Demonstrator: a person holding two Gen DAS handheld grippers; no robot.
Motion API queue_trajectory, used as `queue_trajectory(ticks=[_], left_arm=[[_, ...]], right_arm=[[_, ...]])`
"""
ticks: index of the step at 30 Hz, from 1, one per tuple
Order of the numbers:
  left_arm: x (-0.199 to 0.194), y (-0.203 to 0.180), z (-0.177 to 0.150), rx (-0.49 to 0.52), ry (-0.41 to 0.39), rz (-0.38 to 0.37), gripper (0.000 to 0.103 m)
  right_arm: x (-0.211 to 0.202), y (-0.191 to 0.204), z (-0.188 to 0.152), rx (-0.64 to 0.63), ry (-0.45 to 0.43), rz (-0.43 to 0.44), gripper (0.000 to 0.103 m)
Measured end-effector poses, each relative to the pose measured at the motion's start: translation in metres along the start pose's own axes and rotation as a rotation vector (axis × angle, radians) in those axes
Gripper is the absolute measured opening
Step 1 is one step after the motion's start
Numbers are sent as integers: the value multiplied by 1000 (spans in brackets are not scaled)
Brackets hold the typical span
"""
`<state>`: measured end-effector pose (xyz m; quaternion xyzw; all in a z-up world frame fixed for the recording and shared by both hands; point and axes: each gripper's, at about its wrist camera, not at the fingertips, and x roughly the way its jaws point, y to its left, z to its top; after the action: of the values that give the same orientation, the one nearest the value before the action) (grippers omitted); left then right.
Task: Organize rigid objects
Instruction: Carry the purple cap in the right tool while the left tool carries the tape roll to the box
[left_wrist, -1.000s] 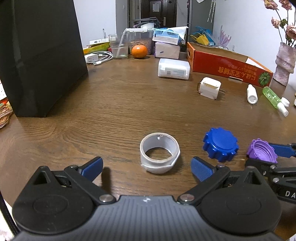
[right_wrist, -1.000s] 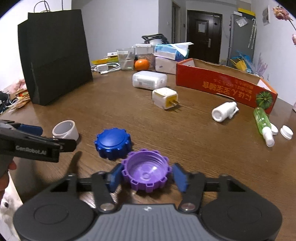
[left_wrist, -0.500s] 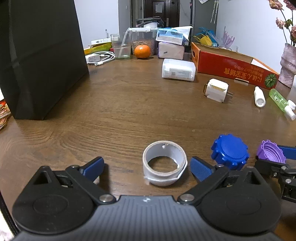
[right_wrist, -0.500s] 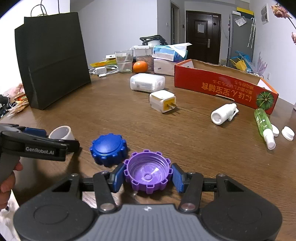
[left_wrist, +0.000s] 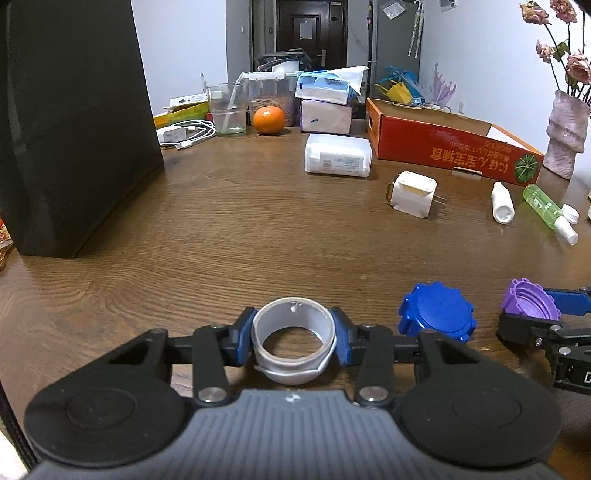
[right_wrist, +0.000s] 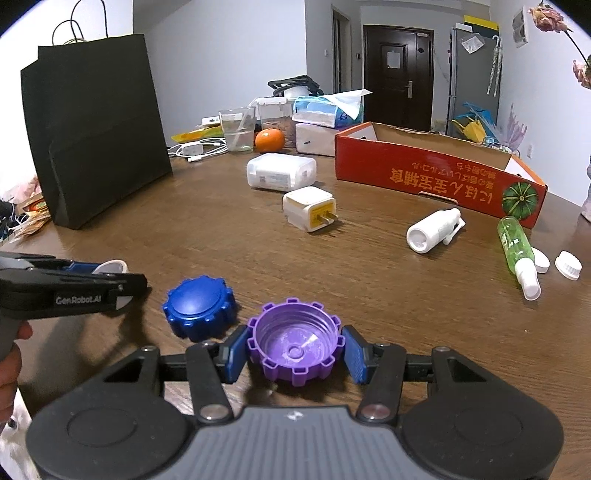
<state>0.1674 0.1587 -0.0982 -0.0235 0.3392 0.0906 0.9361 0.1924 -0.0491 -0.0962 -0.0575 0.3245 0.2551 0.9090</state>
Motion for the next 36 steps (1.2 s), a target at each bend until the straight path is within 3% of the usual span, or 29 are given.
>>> queue_trajectory(ticks=[9,19,36], left_arm=[[4,-4,9,-6,14,-2,44],[1,-13,35,-4,-22,-10,44],[1,-62,93,9,-92,-119,43]], right_arm=[[-5,-10,4,12,-22,-8,53],[-15,-31,14,33,-65,-33,53],[-27,-83,52,62,-152,-106,53]])
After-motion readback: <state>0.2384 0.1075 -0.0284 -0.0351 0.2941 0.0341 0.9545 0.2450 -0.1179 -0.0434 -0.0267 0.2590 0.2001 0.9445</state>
